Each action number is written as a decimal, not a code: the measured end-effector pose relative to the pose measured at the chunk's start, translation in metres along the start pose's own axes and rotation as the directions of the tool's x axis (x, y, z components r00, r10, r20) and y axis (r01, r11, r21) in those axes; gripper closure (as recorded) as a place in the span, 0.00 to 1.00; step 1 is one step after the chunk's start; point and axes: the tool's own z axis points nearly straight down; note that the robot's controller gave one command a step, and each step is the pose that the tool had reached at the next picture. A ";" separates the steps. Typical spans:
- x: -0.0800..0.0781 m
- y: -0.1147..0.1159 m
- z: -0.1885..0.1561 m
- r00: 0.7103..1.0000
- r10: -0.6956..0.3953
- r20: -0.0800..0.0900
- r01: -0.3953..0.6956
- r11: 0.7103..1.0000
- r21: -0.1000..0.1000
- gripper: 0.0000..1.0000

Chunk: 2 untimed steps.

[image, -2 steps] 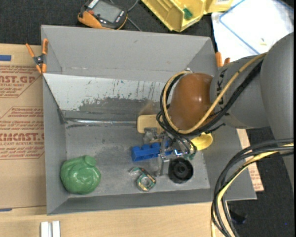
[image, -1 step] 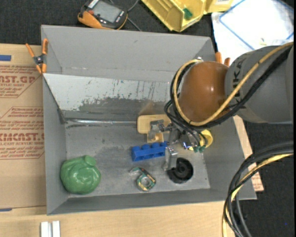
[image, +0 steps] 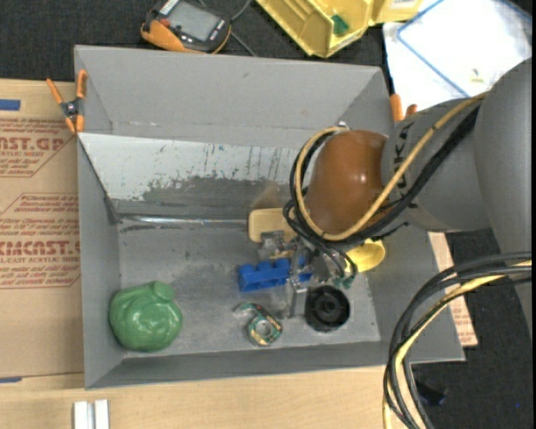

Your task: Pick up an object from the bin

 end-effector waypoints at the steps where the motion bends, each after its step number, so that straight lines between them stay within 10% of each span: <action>1: 0.014 0.014 0.004 1.000 0.005 0.020 -0.005 1.000 0.000 0.00; 2: 0.001 0.002 0.000 1.000 0.001 0.009 -0.001 1.000 0.001 1.00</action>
Offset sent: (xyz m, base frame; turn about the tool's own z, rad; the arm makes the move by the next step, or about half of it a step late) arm -0.0025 0.0014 -0.0005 0.0011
